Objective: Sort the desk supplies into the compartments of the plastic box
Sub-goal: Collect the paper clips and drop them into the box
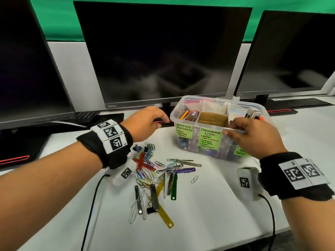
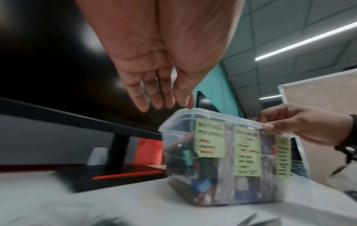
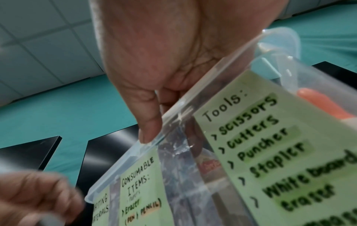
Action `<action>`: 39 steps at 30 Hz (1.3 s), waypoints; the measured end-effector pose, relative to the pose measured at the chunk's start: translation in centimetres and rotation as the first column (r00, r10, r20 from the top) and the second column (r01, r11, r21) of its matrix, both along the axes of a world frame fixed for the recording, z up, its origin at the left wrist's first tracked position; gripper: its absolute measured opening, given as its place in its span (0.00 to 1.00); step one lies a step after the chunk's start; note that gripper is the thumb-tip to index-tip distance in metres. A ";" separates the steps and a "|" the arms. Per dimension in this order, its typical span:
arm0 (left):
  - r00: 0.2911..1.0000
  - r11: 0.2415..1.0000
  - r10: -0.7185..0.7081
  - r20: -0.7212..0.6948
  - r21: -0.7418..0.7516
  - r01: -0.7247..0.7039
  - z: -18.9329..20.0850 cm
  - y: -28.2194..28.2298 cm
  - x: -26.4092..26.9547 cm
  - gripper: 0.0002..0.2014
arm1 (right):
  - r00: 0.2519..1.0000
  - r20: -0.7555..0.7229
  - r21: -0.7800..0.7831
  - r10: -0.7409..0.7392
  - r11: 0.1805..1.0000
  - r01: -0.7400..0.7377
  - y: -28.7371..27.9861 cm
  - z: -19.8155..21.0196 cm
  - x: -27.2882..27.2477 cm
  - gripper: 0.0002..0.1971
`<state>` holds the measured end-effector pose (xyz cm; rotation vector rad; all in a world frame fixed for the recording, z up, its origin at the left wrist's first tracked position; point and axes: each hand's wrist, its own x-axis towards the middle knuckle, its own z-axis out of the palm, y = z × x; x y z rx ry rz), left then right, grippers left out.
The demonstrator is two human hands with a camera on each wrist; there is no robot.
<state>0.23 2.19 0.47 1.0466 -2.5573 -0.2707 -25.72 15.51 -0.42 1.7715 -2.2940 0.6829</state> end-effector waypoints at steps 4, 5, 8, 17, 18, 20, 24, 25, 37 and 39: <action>0.919 0.963 0.133 0.370 0.173 -0.209 -1.5 -0.9 5.4 0.16 | 0.999 0.039 0.006 -0.003 1.000 0.002 -0.2 0.0 0.1 0.09; 0.881 0.950 0.128 0.456 0.199 -0.241 -1.7 -0.9 6.3 0.18 | 0.999 0.045 0.007 -0.007 1.000 0.007 -0.2 0.0 0.1 0.09; 0.827 0.928 0.103 0.553 0.246 -0.280 -2.3 -0.1 7.8 0.24 | 0.998 0.062 0.019 -0.008 1.000 0.007 -0.1 0.1 0.2 0.10; 0.785 0.921 -0.350 0.511 0.342 0.188 -3.5 7.7 6.2 0.31 | 0.984 0.178 0.109 0.005 0.994 -0.025 -0.6 0.8 0.3 0.08; 0.743 0.914 -0.382 0.549 0.340 0.219 -3.7 8.2 5.9 0.33 | 0.980 0.201 0.127 0.008 0.991 -0.034 -0.8 1.0 0.4 0.07; 0.685 0.916 -0.395 0.612 0.320 0.242 -4.1 8.7 5.3 0.34 | 0.975 0.223 0.141 0.006 0.989 -0.038 -1.1 1.2 0.7 0.07; 0.711 0.937 -0.340 0.615 0.281 0.205 -4.8 7.8 4.4 0.29 | 0.967 0.252 0.149 -0.016 0.989 -0.023 -1.3 1.2 1.2 0.07; 0.725 0.945 -0.320 0.610 0.264 0.195 -5.0 7.4 4.2 0.26 | 0.964 0.264 0.150 -0.021 0.989 -0.020 -1.3 1.3 1.3 0.07; 0.840 0.988 -0.143 0.523 0.127 0.089 -4.4 5.6 3.3 0.21 | 0.929 -0.044 0.511 0.367 0.808 -0.295 -1.9 -0.1 9.8 0.14; 0.856 0.967 -0.249 0.452 0.171 0.191 -3.6 7.0 2.9 0.18 | 0.936 -0.101 0.663 0.338 0.724 -0.190 -2.9 -1.6 9.8 0.24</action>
